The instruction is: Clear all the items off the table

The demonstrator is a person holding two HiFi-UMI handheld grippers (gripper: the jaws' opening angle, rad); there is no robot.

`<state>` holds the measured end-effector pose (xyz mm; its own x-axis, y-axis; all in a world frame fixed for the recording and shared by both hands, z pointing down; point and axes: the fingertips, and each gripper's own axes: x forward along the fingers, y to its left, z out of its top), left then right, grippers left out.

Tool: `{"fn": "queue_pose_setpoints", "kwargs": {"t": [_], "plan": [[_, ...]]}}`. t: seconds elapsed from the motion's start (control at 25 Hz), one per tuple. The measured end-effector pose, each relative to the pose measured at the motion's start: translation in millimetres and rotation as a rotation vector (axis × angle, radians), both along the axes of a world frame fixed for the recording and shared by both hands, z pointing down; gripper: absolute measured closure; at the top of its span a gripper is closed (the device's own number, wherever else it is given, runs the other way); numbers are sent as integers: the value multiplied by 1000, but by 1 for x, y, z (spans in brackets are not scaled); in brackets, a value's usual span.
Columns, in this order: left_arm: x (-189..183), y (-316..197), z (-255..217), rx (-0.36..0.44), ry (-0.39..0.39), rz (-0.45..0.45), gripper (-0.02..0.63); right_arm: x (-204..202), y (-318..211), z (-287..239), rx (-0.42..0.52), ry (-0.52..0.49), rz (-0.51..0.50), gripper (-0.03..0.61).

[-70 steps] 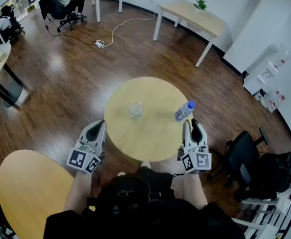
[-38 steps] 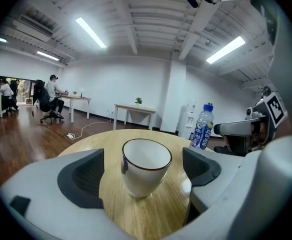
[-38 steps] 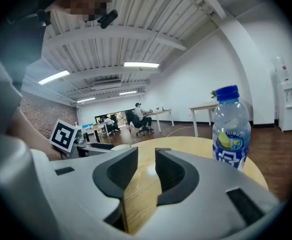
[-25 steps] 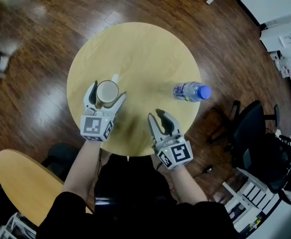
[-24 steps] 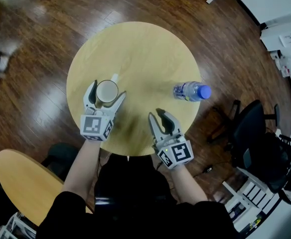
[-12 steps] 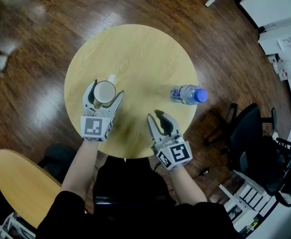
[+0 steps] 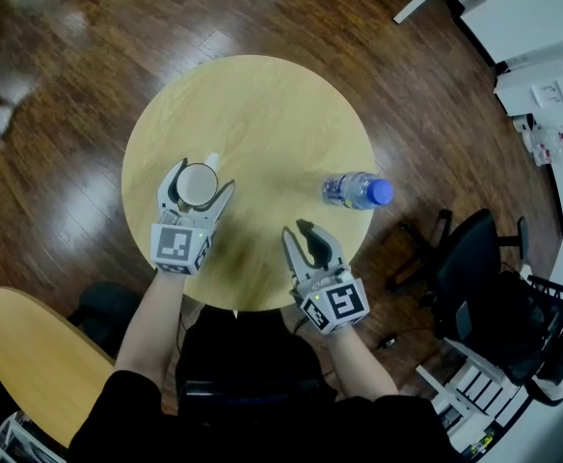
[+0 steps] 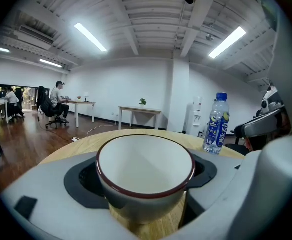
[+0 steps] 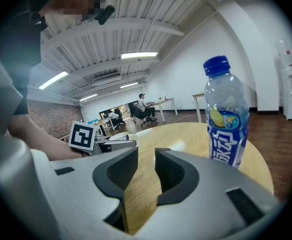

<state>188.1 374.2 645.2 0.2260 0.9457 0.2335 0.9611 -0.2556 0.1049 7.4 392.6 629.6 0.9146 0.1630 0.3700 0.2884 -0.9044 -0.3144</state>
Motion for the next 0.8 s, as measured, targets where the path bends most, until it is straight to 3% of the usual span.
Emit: {"fn": "queue_pose_setpoints", "kwargs": {"t": [0.2, 0.48, 0.64, 0.8], "plan": [[-3, -6, -23, -28, 4, 4, 201, 13, 4, -21, -32, 34, -34, 468], [12, -26, -100, -152, 16, -24, 202, 46, -5, -73, -108, 123, -125, 468], [24, -66, -147, -224, 34, -72, 204, 66, -17, -96, -147, 168, -181, 468], [32, -146, -180, -223, 100, -158, 204, 95, -62, -117, -161, 211, -279, 468]]}}
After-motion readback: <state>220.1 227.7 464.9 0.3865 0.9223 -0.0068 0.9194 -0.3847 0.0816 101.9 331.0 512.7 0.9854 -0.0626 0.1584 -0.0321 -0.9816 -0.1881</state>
